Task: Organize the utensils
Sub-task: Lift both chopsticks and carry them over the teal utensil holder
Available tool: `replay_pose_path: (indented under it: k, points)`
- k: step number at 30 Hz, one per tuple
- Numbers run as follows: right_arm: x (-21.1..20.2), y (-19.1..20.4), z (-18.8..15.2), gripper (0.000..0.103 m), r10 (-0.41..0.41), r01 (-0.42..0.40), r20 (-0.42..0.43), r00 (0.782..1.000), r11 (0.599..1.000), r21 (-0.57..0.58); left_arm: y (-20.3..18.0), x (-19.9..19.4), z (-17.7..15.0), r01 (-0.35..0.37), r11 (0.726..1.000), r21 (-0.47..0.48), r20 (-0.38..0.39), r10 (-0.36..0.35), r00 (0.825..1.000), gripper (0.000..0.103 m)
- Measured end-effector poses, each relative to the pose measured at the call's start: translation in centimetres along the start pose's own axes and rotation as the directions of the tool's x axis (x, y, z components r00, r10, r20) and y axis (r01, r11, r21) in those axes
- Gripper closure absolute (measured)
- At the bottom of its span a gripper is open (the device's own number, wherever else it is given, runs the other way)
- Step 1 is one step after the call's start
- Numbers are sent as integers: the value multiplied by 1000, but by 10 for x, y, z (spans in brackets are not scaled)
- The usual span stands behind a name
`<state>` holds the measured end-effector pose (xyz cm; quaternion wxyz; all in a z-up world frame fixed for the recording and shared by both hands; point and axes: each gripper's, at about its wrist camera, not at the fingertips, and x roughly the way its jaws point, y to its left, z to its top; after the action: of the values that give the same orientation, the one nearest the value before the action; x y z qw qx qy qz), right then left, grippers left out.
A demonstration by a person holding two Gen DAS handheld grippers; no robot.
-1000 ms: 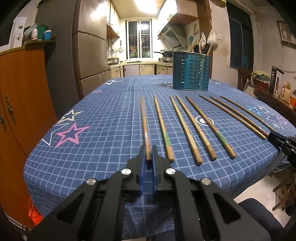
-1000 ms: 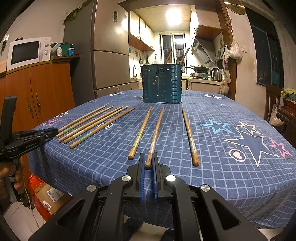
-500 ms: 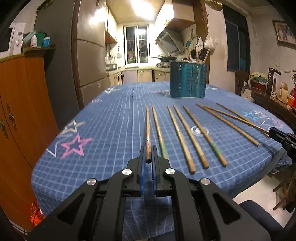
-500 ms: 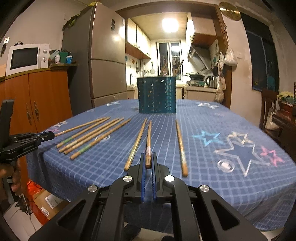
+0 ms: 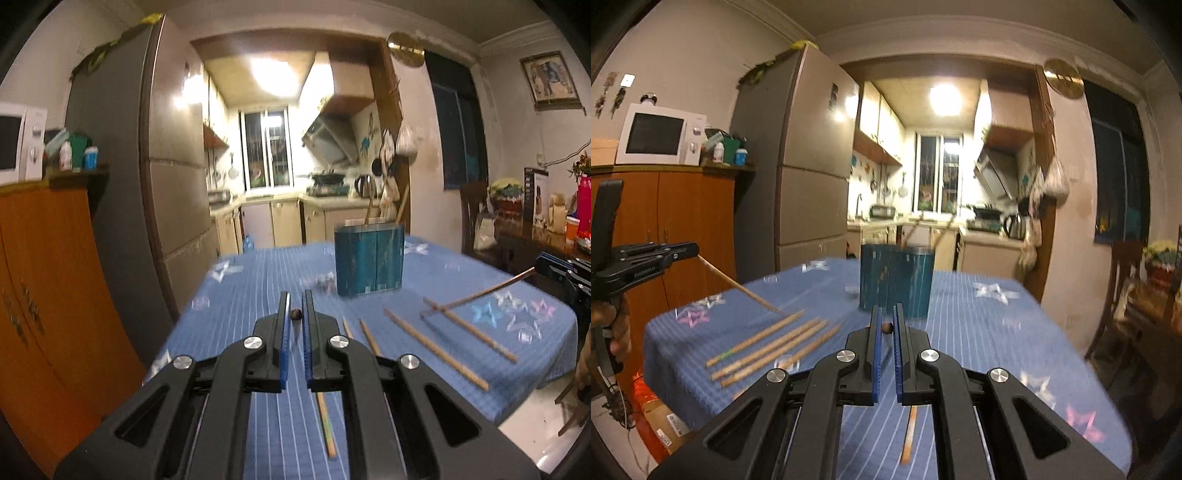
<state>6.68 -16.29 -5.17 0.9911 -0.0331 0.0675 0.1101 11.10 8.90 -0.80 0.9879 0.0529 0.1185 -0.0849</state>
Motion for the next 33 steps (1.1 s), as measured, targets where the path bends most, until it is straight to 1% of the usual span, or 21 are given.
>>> replay_pose_path:
  k: [5,10,16,23,28,33]
  points:
    - [22,-21,37,96,36,-36,10,999,999,11,3,16,41,15,1000,17,42,-16,999,99]
    - [50,-37,67,96,66,-66,-9,998,997,31,6,32,70,29,999,16,40,-29,999,99]
    - [73,-38,100,96,91,-91,-28,995,996,7,9,42,96,45,999,18,39,-45,998,99]
    - [95,-44,139,96,115,-113,-75,991,993,23,5,57,130,102,995,2,19,-102,995,99]
    - [105,-50,168,96,121,-118,-84,989,992,36,-3,70,156,137,991,-6,16,-137,990,99]
    - [116,-63,205,96,120,-116,-82,989,992,48,-12,83,189,178,984,-11,15,-178,984,99]
